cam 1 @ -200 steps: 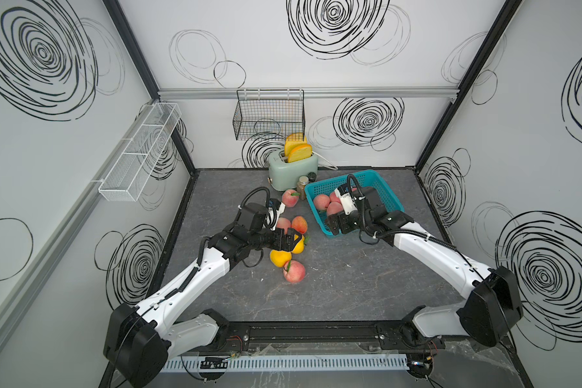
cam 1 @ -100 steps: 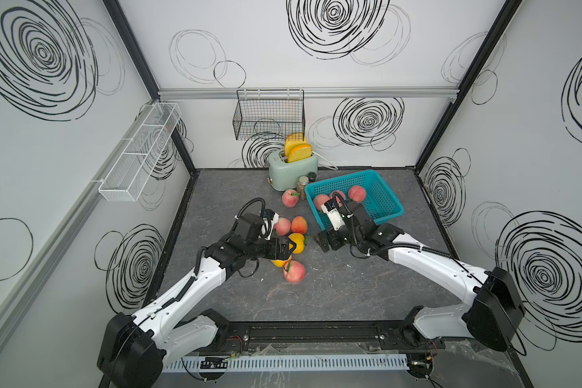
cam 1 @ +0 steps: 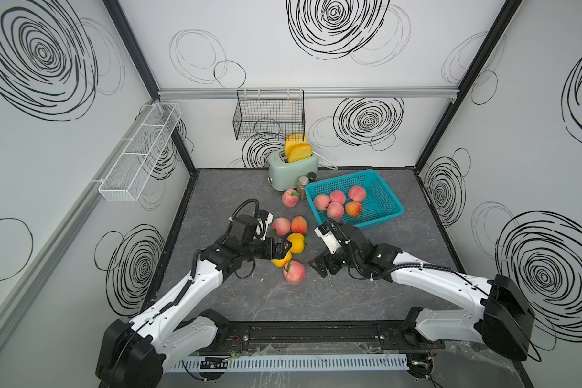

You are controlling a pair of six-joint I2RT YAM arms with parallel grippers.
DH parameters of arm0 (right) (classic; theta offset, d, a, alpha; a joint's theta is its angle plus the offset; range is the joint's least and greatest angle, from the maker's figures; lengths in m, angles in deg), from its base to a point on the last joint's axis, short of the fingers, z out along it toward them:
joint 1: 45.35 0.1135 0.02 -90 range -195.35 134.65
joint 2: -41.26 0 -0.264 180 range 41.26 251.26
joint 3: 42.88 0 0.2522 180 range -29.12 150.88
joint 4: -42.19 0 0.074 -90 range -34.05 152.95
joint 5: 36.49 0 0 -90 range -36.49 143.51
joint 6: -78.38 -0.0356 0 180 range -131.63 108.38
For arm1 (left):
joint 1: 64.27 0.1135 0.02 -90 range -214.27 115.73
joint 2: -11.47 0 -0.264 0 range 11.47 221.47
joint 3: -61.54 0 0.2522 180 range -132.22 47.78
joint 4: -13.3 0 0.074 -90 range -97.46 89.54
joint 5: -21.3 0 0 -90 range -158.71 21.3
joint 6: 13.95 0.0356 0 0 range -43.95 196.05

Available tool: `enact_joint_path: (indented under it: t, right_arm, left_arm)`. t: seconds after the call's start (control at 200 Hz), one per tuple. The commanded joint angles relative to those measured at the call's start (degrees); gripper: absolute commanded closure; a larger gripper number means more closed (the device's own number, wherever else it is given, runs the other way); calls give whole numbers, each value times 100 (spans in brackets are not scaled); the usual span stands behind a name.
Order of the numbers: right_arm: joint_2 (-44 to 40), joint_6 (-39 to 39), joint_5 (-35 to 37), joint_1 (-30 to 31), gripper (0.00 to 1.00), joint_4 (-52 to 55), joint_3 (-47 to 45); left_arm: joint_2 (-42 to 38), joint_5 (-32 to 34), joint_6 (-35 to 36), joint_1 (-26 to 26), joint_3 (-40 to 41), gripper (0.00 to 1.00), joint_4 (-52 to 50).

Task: Put the peaches into the basket
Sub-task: Pick up the peach from the center of the board.

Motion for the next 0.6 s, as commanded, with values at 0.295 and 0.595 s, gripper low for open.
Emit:
enact_joint_path:
  t: [0.295, 0.595]
  right_arm:
    - [228, -276, -101, 492, 3, -709, -179]
    - [612, -386, -247, 591, 3, -1262, -318]
  left_arm:
    - [-313, -93, -231, -87, 350, 2, -248]
    - [-420, 15, -546, -240, 551, 2, -250]
